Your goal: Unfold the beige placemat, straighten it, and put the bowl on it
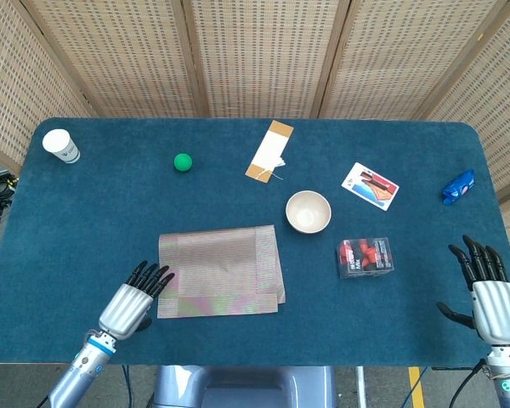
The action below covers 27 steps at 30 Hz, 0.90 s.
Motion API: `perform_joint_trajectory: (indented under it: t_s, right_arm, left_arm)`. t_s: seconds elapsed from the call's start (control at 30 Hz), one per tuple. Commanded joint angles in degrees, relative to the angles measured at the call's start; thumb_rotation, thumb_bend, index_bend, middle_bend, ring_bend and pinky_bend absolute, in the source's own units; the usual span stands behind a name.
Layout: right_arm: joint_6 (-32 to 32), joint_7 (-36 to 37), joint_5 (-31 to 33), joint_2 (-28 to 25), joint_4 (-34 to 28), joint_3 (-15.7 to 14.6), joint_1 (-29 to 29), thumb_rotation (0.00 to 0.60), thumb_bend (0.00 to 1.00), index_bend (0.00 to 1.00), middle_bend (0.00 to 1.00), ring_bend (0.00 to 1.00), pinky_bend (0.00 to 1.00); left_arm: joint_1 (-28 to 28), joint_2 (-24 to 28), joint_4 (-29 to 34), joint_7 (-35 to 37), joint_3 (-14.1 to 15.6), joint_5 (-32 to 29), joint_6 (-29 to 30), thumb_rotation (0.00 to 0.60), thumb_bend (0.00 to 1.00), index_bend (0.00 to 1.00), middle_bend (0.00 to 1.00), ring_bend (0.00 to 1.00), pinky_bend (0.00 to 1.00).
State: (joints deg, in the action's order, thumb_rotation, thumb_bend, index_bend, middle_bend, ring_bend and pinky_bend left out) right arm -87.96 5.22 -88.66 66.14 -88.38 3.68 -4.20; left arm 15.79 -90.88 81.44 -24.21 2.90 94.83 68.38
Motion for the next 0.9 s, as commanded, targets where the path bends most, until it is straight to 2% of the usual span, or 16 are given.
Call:
perform_joint_trajectory:
  t_s: [0.03,0.67,0.9]
  right_arm:
    - [-0.31,0.59,0.11,-0.22,-0.07,0.17,0.14,0.600,0.04,0.14,0.00,0.00,0.00]
    - [-0.08,1.79,0.22,-0.56,-0.22,0.17,0.24,0.600,0.04,0.14,0.00,0.00,0.00]
    - [0.08,2.25,0.28,-0.75,-0.44,0.12,0.28,0.600,0.04,0.14,0.00,0.00,0.00]
  left_arm:
    - [0.48,-0.69,-0.33,-1.22,-0.10,-0.54,-0.79,0.600,0.16,0.04,0.00,0.00,0.00]
    - [2.38,-3.20,-0.74,-4.82,-0.20,-2.18,-2.67,0.600,0.16,0.08,0.00,0.00,0.00]
    - [2.28,-4.14,-2.08,-5.29,0.84,-2.09,-2.64,0.600,0.32,0.11,0.00,0.00,0.00]
